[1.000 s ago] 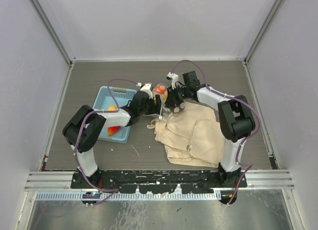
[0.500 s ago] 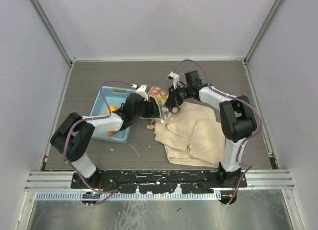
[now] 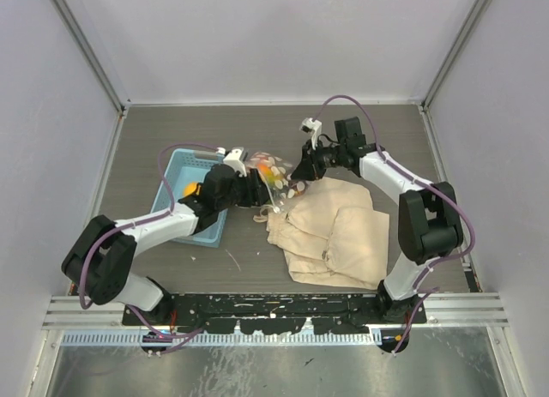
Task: Open the zip-top bag and remove the fake food
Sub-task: Pick up the fake fruit from the zipper food storage bag.
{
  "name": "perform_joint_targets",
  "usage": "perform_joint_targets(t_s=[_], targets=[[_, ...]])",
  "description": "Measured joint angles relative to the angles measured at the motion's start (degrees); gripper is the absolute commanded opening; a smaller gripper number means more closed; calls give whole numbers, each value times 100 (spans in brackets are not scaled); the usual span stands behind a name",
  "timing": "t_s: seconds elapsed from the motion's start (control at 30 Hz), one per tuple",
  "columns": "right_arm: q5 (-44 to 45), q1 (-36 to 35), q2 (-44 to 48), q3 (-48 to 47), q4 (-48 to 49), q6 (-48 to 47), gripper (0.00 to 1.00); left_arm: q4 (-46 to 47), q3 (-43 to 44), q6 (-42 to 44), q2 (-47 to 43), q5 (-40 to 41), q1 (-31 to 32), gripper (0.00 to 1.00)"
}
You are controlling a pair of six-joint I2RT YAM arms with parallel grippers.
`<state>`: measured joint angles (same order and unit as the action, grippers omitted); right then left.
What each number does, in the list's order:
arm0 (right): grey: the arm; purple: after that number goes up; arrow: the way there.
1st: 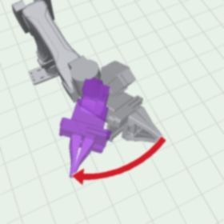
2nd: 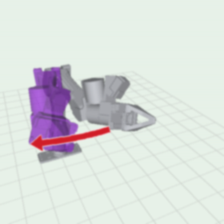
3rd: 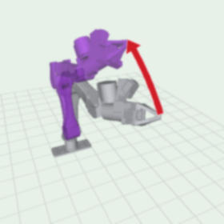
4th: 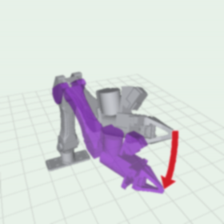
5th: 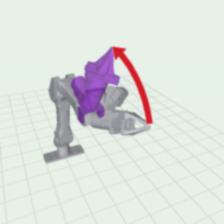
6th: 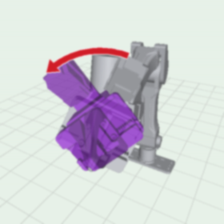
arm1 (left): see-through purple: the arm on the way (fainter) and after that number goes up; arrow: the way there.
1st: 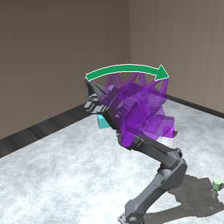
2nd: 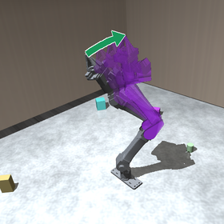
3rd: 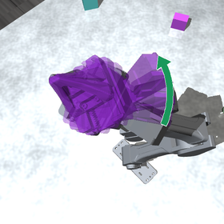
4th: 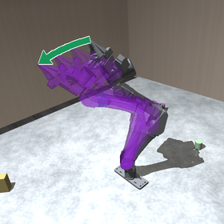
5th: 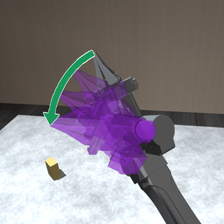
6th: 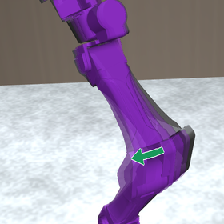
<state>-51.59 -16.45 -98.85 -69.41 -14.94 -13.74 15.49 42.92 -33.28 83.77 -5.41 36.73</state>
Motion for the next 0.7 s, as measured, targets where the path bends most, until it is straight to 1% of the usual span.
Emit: perform_joint_targets(t_s=[0.13,0.27,0.37,0.4,0.47,0.5,0.6,0.63,0.7], targets=[[-153,-11,219,142,2,-166,22,-15,-118,-166,-120,-24,0,28],[-498,-11,566,420,50,-437,24,-35,-304,-348,-271,-144,-15,28],[-769,-11,903,662,107,-614,31,-155,-400,-485,-444,-271,-66,28],[-868,-15,1023,730,142,-704,35,-221,-407,-509,-511,-302,-83,28],[-1003,-42,1222,828,168,-870,48,-330,-407,-535,-621,-341,-111,27],[-1067,-66,1307,872,170,-960,60,-382,-409,-549,-684,-352,-120,28],[-1335,-232,1657,1141,153,-1606,84,-533,-409,-623,-857,-404,-127,28],[-1443,-299,1786,1276,175,-1923,91,-573,-409,-638,-894,-424,-129,27],[-1657,-413,2100,1683,184,-2629,97,-664,-415,-660,-940,-472,-155,27]])
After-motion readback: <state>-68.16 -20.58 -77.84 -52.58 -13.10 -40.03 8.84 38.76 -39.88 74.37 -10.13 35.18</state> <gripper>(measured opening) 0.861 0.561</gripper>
